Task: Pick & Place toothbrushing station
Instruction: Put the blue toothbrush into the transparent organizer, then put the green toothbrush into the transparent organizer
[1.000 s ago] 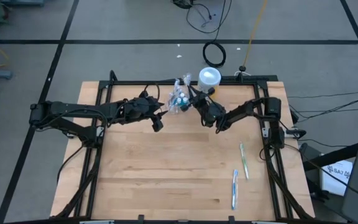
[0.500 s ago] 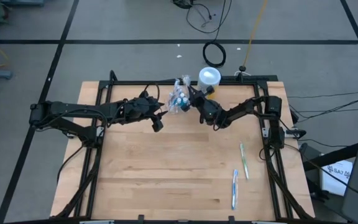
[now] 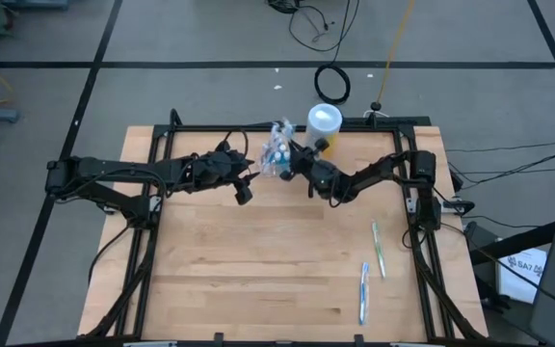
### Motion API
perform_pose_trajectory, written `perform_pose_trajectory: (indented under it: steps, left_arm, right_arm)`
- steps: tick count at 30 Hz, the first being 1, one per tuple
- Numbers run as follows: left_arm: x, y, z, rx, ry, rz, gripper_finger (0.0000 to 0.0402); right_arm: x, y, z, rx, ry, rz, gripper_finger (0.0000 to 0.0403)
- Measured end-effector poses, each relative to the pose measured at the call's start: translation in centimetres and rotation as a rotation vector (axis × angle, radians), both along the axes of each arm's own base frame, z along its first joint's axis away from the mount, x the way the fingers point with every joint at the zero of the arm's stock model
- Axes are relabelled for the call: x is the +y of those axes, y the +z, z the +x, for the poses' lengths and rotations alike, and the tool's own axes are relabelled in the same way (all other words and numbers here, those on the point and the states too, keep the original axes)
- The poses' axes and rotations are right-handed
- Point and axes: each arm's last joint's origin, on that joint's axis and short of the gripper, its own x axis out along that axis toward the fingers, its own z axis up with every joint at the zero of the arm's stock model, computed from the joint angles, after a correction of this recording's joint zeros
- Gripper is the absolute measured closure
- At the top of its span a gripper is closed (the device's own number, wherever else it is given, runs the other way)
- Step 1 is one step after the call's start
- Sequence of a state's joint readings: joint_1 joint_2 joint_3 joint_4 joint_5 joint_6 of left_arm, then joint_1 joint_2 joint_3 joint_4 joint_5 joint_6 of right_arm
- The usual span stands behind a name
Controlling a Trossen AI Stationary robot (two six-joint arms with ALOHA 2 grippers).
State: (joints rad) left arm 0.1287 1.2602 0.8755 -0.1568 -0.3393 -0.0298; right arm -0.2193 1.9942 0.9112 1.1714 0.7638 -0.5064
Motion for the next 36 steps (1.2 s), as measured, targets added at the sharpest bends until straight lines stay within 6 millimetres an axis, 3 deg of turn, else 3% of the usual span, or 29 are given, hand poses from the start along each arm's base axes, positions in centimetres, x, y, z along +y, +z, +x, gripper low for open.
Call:
perform_pose_trajectory:
  steps: [9, 15, 28, 36]
  left_arm:
    - [0.0, -0.1, -0.1, 0.004, 0.010, -0.018, 0.0222]
    - [0.0, -0.1, -0.1, 0.004, 0.010, -0.018, 0.0222]
    - [0.0, -0.2, -0.1, 0.012, 0.011, -0.021, 0.0222]
    - [0.0, -0.2, -0.1, 0.016, 0.011, -0.021, 0.0222]
  right_arm:
    - [-0.1, -0.2, -0.4, -0.155, -0.168, 0.104, 0.0383]
    - [0.0, -0.4, -0.4, -0.133, -0.168, 0.107, 0.0379]
    - [0.2, -1.2, -0.4, -0.037, -0.174, 0.119, 0.0277]
    - [1.5, 2.1, -0.6, -0.117, -0.134, 0.111, 0.0246]
